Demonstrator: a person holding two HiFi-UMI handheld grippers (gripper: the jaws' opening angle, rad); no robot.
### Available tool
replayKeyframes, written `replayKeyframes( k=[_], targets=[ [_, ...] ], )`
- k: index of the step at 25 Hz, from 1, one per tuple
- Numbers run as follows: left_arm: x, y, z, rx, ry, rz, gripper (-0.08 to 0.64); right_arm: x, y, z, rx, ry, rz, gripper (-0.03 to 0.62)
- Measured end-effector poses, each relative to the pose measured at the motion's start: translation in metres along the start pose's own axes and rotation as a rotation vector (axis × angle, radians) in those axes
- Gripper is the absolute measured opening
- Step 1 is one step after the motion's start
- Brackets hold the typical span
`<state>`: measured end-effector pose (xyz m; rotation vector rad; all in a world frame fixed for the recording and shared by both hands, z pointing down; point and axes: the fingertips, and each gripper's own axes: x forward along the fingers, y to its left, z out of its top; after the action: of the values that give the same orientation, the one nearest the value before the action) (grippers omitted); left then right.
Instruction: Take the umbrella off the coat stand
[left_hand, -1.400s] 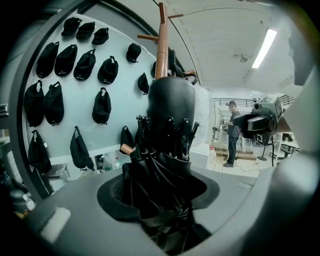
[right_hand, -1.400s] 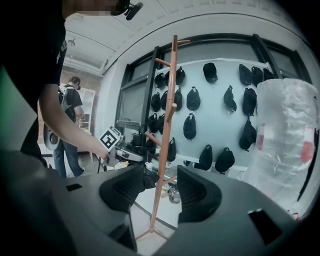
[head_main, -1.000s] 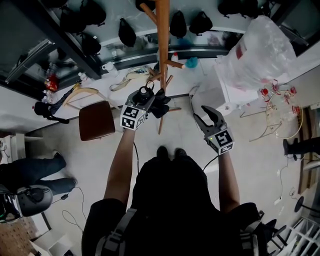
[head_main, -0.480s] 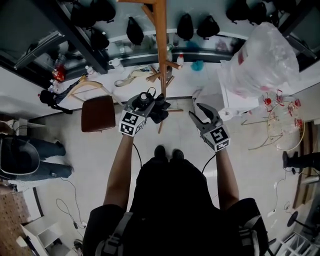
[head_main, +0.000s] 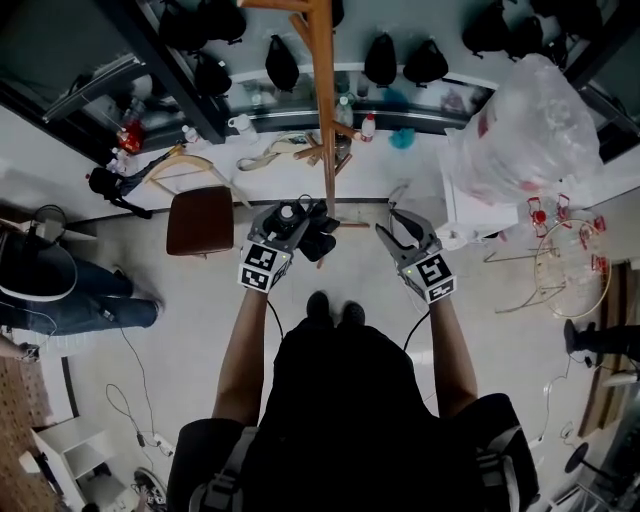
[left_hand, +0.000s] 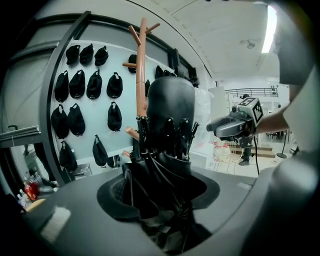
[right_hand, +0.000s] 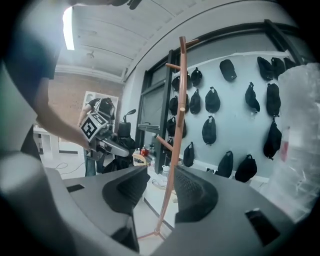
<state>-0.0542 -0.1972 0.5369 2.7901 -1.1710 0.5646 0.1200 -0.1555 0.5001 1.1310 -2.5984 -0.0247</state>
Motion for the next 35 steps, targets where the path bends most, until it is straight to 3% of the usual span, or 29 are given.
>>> replayKeyframes(
  k=[22, 35],
  targets=[
    [-0.039, -0.059, 0.013, -0.013, 0.027, 0.080, 0.210, -0.028, 0.003, -0.027, -0.017, 0.039, 0.078, 0.163],
    [-0.044, -0.061, 0.019, -0.005, 0.051, 0.125, 0.212, -0.029, 0.008, -0.029, -0.010, 0.056, 0.097, 0.163]
  ],
)
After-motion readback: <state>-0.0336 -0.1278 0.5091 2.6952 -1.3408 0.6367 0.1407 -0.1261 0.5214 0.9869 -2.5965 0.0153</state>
